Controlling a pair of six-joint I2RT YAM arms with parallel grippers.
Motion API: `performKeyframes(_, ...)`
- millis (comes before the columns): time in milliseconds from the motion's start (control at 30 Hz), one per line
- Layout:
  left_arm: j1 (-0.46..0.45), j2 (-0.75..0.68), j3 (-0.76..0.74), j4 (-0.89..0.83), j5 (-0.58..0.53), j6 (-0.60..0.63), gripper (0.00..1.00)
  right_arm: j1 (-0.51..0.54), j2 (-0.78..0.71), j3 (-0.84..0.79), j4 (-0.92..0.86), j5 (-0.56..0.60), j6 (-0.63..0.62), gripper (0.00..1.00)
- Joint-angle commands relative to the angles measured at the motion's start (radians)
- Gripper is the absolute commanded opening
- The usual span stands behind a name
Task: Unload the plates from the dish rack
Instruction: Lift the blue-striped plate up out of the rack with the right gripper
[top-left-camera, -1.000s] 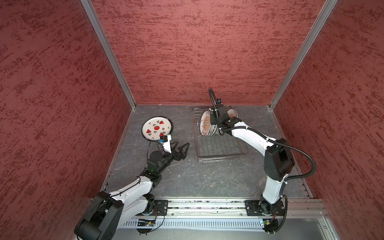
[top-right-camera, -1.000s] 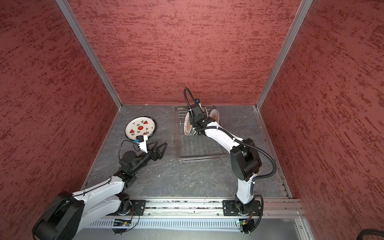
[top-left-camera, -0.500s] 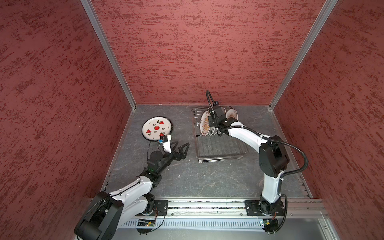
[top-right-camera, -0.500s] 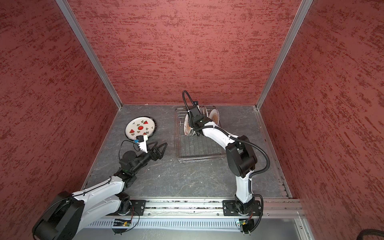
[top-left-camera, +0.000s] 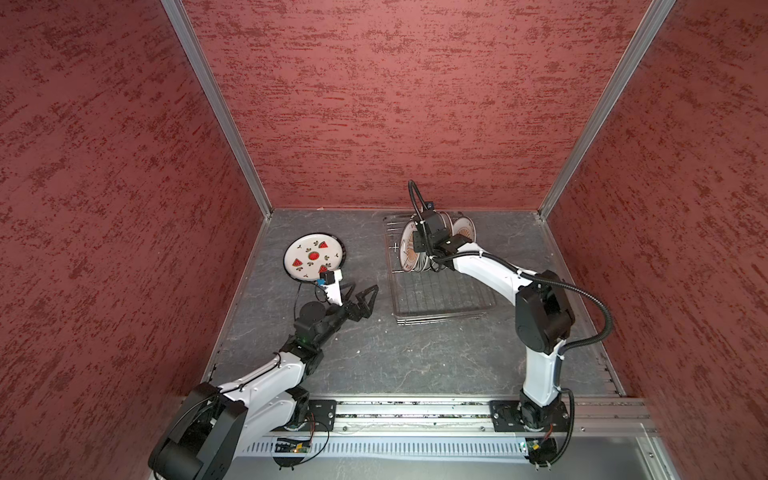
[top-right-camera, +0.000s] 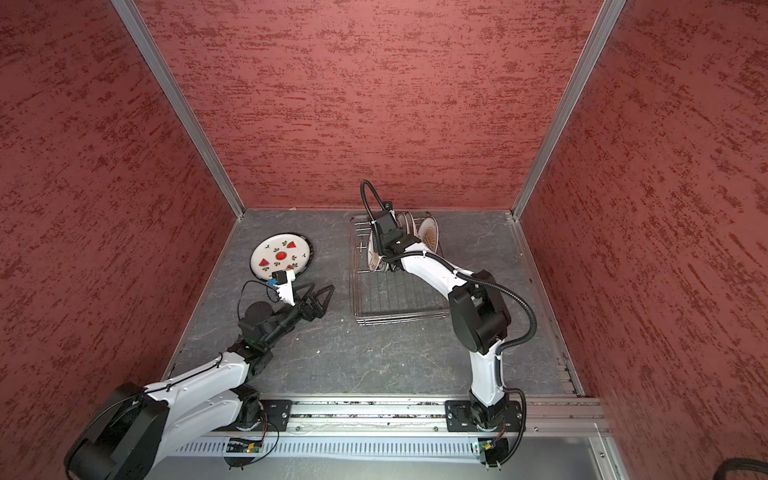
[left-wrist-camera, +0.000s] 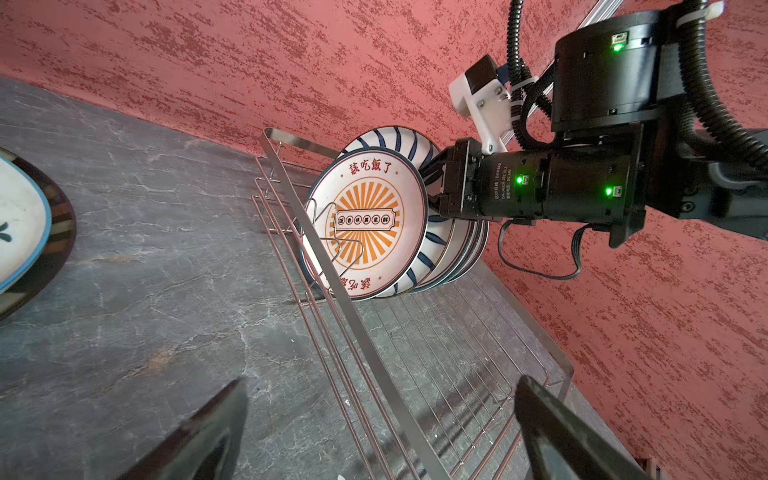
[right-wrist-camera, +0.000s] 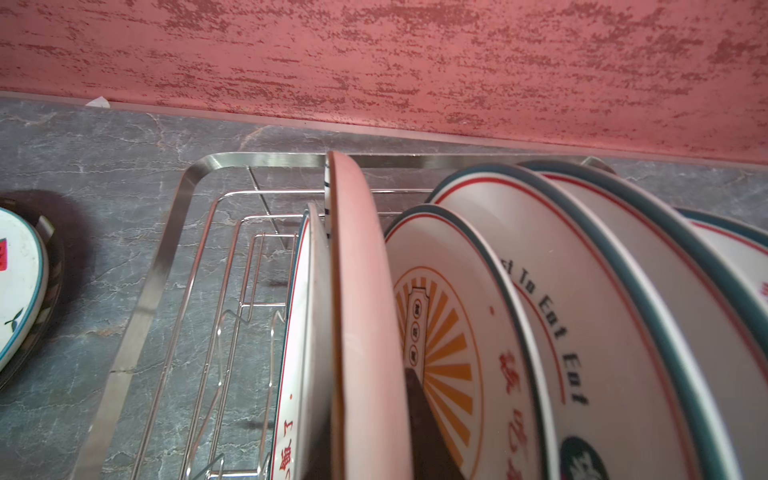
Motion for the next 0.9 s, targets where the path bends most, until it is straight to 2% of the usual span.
performKeyframes(0,-0.003,-0.005,0.014,-0.008,-0.008,0.018,0.99,0.010,-0.018,0.054,0.002,0.059,-0.048,0.13)
performKeyframes(300,-0.002,-0.022,0.010,-0.017,-0.014,0.012,0.99,0.018,-0.114,0.049,0.044,0.148,-0.066,0.11)
performKeyframes(667,-0.003,-0.024,0.008,-0.019,-0.022,0.008,0.99,0.020,-0.246,-0.032,0.106,0.172,-0.081,0.10)
performKeyframes(867,-0.003,-0.031,0.005,-0.020,-0.026,0.002,0.99,0.025,-0.363,-0.140,0.193,0.185,-0.109,0.10)
